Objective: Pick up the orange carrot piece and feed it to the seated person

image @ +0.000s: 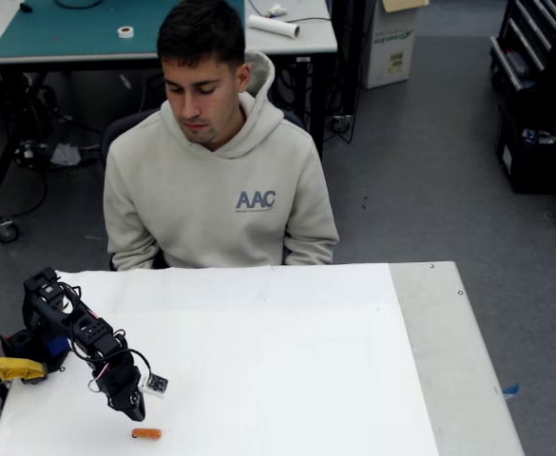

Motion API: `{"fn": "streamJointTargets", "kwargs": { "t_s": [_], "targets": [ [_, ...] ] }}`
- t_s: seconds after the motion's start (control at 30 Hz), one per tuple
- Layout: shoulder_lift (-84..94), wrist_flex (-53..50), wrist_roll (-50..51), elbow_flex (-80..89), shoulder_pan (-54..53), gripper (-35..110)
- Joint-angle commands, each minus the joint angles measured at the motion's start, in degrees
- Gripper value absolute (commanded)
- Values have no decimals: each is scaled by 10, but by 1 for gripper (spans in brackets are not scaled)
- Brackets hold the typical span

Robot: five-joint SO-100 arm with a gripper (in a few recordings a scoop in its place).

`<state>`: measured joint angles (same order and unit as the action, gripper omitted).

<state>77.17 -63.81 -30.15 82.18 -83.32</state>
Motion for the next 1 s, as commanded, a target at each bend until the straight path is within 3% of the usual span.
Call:
{"fn": "streamJointTargets", "kwargs": {
  "t_s": [0.0, 0.27, 0.6, 0.97],
  "targets": [
    [25, 0, -5, -40, -16, -2],
    [25, 0, -5, -50, -16, 0],
    [25, 0, -11, -42, -19, 19],
    [16, 0, -11, -50, -16, 19]
  ]
}}
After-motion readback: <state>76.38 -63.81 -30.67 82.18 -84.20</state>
